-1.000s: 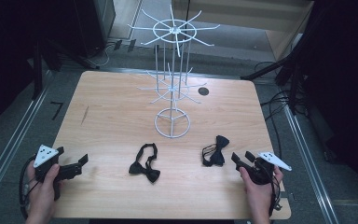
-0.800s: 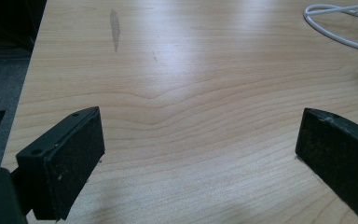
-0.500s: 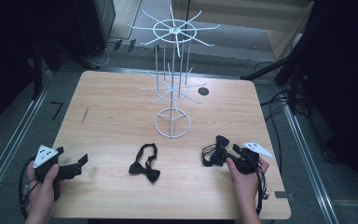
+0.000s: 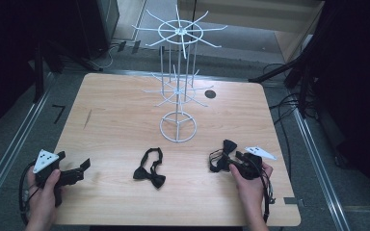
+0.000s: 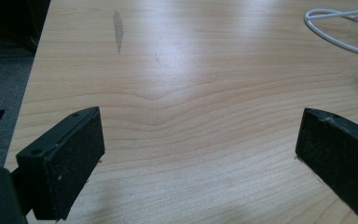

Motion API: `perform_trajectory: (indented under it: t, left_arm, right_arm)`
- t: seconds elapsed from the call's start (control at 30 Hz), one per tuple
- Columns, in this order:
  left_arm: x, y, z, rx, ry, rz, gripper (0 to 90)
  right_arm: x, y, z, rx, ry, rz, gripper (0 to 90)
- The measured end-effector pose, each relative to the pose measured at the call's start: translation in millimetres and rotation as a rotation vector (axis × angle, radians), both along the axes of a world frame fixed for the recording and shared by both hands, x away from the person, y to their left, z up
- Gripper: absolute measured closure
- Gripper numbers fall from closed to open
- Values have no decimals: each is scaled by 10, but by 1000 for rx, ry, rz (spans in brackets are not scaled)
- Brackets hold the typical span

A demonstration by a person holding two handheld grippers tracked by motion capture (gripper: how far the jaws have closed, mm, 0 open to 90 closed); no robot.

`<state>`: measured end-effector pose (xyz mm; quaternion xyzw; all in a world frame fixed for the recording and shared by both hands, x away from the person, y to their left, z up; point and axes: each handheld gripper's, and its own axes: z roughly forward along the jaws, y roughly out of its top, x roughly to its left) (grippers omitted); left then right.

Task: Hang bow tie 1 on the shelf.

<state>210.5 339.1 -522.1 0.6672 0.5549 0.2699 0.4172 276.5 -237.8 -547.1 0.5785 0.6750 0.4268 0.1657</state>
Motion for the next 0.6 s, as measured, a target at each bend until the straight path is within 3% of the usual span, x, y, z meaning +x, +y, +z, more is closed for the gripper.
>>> perform_trajectory:
  t: [0.13,0.3,0.33,0.6]
  left_arm:
    - [-1,-4,-1,0,-1,0,15]
    - [-2,-5,-1,-1,-3,-1,15]
    - [-1,-4,-1,-1,-2,-1,15]
    - [-4,1,0,-5,-4,-4,15]
  right_arm:
    - [4,42,-19,-37,11,25,408]
    - [-22,84,-16,-69,6,41,507]
    - [-36,101,-18,-71,0,67,618]
    - [-62,105,-10,-44,20,85,811]
